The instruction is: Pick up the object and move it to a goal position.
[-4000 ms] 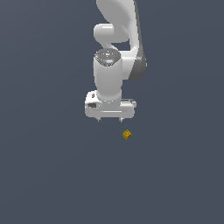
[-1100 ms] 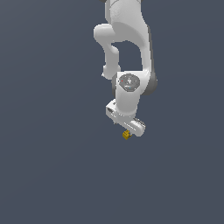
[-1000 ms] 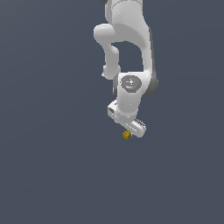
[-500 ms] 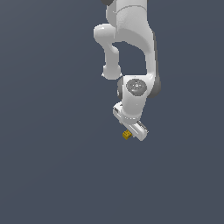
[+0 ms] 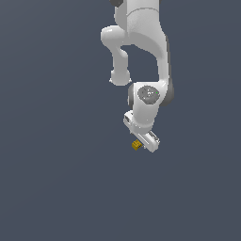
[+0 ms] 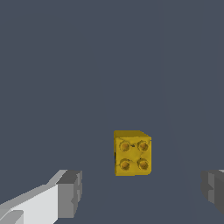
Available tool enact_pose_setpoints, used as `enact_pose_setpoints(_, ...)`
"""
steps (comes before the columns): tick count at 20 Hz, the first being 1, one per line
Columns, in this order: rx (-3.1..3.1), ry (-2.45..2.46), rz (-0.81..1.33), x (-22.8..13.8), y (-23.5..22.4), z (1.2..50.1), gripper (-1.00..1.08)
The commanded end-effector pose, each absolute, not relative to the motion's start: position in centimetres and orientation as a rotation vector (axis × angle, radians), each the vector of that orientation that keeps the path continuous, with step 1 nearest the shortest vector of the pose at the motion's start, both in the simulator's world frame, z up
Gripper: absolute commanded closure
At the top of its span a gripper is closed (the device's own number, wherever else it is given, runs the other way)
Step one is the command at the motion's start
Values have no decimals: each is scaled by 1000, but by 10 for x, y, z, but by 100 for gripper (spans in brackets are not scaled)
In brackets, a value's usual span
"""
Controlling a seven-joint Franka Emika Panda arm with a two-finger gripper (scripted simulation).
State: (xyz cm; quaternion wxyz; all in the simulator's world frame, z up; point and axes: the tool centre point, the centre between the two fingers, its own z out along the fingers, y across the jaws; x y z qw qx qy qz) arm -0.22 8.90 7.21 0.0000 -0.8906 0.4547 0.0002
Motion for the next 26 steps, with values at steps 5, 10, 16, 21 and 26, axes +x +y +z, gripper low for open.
enact_pose_setpoints(5, -2797, 1430, 0, -3, 89, 59, -92)
enact_pose_setpoints(10, -2795, 1434, 0, -3, 89, 33, -92)
enact_pose_setpoints(16, -2795, 1435, 0, -2, 89, 22, -92)
enact_pose_setpoints(21, -2795, 1435, 0, -2, 89, 22, 108)
enact_pose_setpoints(26, -2795, 1435, 0, -2, 89, 22, 108)
